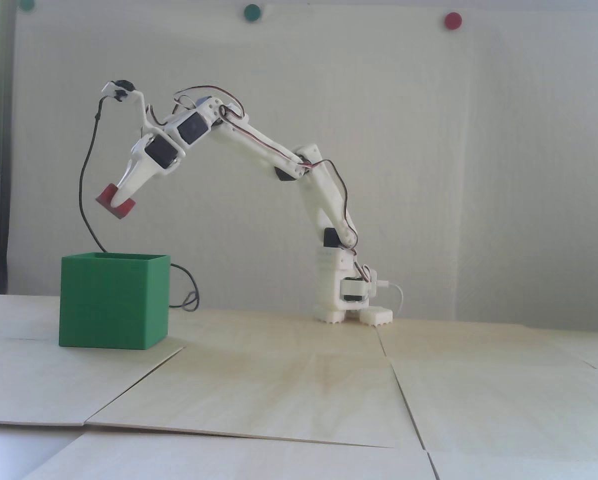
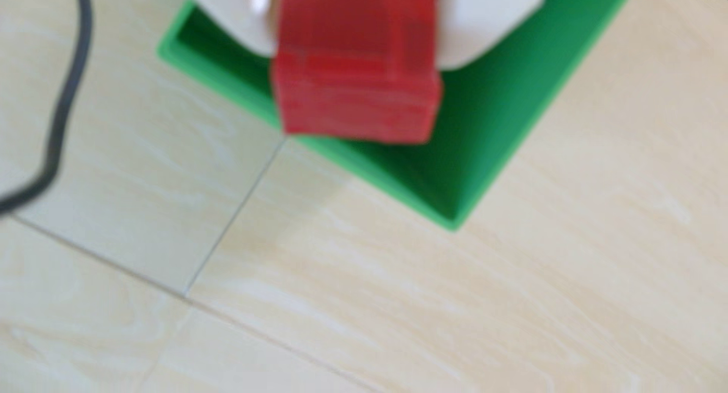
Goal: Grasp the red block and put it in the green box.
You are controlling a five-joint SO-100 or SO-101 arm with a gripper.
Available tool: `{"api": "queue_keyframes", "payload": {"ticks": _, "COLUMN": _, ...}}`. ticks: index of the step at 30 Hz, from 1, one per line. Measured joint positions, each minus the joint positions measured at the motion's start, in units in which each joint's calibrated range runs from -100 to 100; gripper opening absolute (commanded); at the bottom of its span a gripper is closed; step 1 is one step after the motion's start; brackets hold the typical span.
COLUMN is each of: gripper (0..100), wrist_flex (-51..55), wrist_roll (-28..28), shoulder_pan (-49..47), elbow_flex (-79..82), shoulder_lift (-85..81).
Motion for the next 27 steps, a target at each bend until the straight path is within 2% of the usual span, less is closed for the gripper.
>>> {"api": "queue_keyframes", "payload": {"ticks": 15, "gripper": 3, "wrist_flex": 0.0, "wrist_roll": 0.0, "shoulder_pan": -3.8, "elbow_flex": -2.6, "shoulder_lift": 1.2}}
{"api": "queue_keyframes", "payload": {"ticks": 27, "gripper": 14, "wrist_flex": 0.0, "wrist_roll": 0.1, "shoulder_pan": -4.3, "elbow_flex": -2.6, "shoulder_lift": 1.2}}
